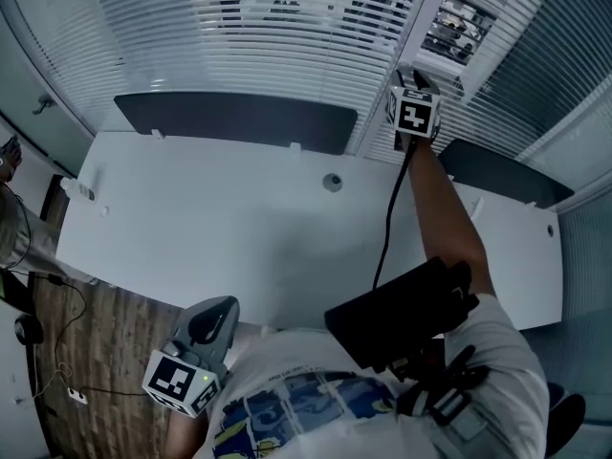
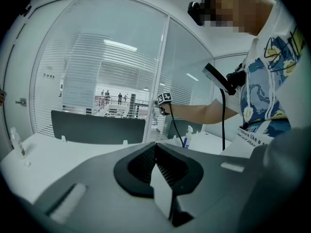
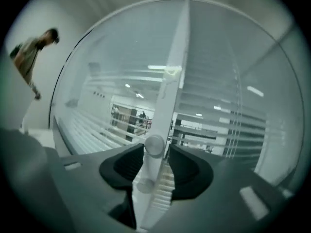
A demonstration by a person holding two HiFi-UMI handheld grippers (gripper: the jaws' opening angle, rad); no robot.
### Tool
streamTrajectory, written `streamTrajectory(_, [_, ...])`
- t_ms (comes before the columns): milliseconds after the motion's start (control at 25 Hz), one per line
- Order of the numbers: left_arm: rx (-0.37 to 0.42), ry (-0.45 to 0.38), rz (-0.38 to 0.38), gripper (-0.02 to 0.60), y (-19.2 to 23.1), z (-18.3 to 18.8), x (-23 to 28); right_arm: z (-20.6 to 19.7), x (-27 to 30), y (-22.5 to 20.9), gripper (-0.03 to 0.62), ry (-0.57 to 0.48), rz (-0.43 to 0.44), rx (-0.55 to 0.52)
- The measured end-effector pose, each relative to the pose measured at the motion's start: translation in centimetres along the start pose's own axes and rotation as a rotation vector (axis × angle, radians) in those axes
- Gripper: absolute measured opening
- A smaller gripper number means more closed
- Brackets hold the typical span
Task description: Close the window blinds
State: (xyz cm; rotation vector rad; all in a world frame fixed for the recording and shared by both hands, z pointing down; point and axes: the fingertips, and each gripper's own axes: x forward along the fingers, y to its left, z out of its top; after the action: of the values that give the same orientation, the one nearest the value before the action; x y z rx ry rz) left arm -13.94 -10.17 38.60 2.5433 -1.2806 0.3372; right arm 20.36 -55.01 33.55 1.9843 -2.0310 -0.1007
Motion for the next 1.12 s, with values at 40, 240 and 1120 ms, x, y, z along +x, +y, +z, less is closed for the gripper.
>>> streamTrajectory(40, [0.0,0.003,-0.001,0.005,0.0,-0.1,0.0,0.0,0.1,0.0,0.156,-0.002,0.023,0.11])
streamTrajectory(240, [0.004,0.005,-0.012,0.005,-0.2,-0.1,0.4,0.7,0.4,-0.4,0.156,0.002,0.057,0.414])
streamTrajectory(1120, [-0.006,0.003,-0.029,0.005,0.0,0.0,0.6,0.5,1.5,1.4,0.124,0.049,-0.208,-0.8])
